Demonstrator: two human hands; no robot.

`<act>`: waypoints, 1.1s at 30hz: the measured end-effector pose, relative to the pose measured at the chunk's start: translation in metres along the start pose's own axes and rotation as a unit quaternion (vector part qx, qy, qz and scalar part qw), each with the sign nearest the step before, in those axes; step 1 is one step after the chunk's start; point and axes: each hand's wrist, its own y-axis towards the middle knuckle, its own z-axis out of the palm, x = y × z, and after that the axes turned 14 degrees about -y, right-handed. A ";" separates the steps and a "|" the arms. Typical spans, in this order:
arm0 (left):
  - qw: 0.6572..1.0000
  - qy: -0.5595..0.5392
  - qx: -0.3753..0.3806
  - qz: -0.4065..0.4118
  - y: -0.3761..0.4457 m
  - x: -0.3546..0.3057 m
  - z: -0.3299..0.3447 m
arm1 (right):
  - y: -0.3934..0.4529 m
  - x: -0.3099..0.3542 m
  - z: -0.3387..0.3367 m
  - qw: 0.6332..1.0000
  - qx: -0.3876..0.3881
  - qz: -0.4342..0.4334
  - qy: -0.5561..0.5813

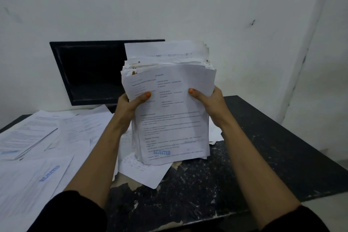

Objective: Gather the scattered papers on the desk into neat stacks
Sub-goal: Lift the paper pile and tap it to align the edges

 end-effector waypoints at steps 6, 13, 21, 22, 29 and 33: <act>1.000 0.014 0.019 -0.010 -0.001 0.001 0.000 | 0.001 -0.017 0.002 0.998 0.045 0.039 -0.038; 0.993 0.021 -0.087 0.073 0.009 -0.004 0.030 | 0.008 0.004 0.012 0.998 -0.049 -0.019 -0.043; 0.989 -0.001 -0.115 0.095 0.010 -0.009 0.061 | 0.004 0.013 0.015 0.995 -0.089 -0.026 -0.045; 0.990 -0.002 -0.112 0.085 0.009 -0.008 0.059 | 0.001 0.011 0.011 0.997 -0.071 -0.021 -0.034; 0.994 -0.042 -0.097 0.004 -0.001 0.004 0.032 | -0.026 -0.051 -0.016 0.978 0.154 0.094 -0.103; 0.996 -0.038 -0.072 -0.021 0.001 0.000 0.028 | -0.029 -0.071 -0.015 0.962 0.198 0.124 -0.144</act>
